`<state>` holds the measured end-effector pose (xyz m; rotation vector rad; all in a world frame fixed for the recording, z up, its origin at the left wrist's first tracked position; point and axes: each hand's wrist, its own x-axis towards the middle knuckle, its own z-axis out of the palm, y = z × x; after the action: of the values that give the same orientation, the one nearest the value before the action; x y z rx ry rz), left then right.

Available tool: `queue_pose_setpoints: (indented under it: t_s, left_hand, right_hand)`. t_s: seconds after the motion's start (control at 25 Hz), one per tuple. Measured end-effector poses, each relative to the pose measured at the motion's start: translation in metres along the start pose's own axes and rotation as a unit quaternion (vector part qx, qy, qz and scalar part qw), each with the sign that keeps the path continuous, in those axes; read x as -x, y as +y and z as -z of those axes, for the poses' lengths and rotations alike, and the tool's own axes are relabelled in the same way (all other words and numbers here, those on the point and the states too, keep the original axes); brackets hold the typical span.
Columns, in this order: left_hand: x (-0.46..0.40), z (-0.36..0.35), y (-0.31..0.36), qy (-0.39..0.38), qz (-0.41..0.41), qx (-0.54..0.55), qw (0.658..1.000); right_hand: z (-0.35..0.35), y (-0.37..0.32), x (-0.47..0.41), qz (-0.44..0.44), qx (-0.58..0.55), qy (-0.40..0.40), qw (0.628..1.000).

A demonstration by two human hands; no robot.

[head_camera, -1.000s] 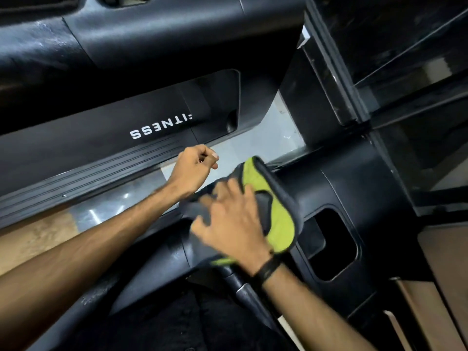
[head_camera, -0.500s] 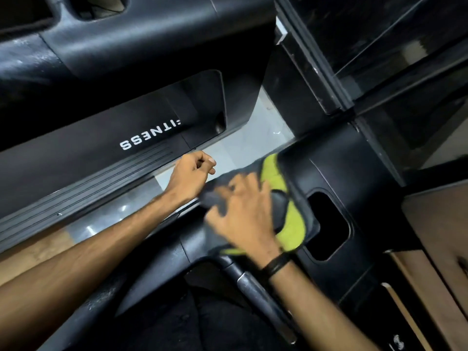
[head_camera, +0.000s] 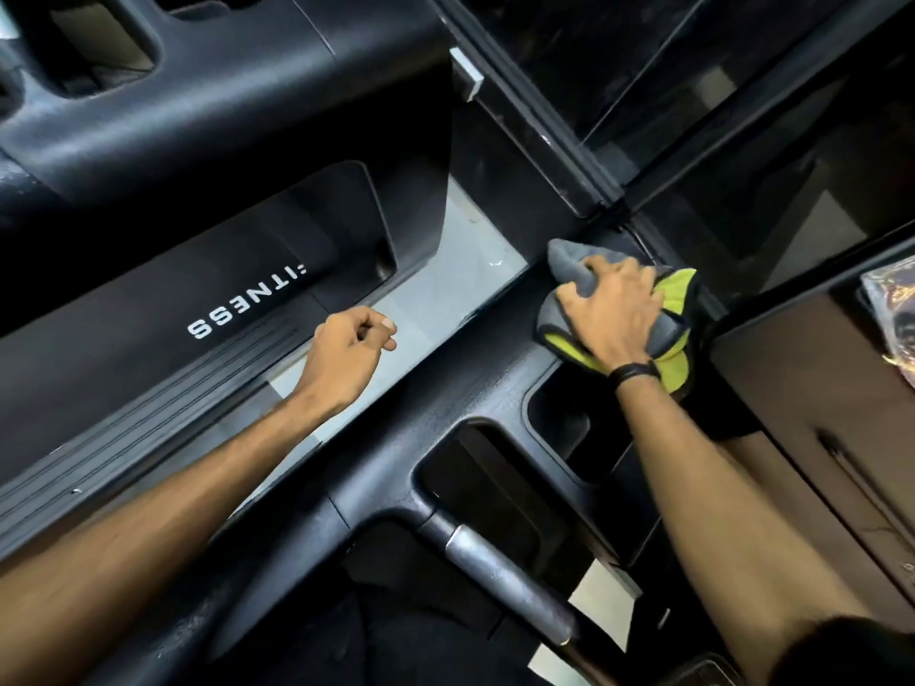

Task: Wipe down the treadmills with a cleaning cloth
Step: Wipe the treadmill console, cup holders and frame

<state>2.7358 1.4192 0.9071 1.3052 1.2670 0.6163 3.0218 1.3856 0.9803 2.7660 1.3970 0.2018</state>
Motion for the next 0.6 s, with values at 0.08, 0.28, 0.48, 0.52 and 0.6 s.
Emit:
queue_pose_setpoints:
  t_s: [0.08, 0.28, 0.48, 0.52, 0.6]
  left_hand:
    - [0.004, -0.004, -0.002, 0.002, 0.005, 0.013, 1.000]
    - [0.002, -0.006, 0.007, 0.029, 0.003, 0.017, 0.999]
    - [0.010, 0.000, 0.014, 0.007, -0.018, 0.011, 1.000]
    - [0.015, 0.000, 0.014, 0.007, -0.022, 0.012, 1.000]
    - [0.026, -0.003, 0.015, 0.011, -0.034, -0.005, 0.999]
  right_hand:
    - [-0.003, -0.035, 0.048, 0.050, 0.000, -0.001, 0.999]
    - [0.001, -0.112, 0.189, 0.289, -0.090, -0.037, 0.952]
    - [0.008, -0.069, 0.183, 0.299, -0.124, -0.044, 0.945]
    - [0.011, -0.061, 0.175, 0.259, -0.106, -0.047, 0.959]
    - [0.015, -0.065, 0.177, 0.198, -0.074, -0.048, 0.976]
